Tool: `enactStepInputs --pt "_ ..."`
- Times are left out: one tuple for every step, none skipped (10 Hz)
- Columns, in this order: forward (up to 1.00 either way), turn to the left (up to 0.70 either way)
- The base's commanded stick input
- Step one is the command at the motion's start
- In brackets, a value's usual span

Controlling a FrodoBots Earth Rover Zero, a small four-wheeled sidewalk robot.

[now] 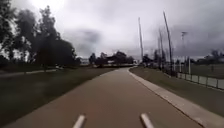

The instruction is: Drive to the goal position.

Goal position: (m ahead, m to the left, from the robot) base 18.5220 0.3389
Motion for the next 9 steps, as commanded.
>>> enactStepInputs --pt "0.98 -0.09" --pt "0.98 -0.11" --pt "0.98 -0.14" --pt "0.98 -0.14" --pt "0.98 -0.14" --pt "0.98 -0.14" --pt "0.98 -0.14" --pt "0.98 -0.14" --pt "0.98 -0.12"
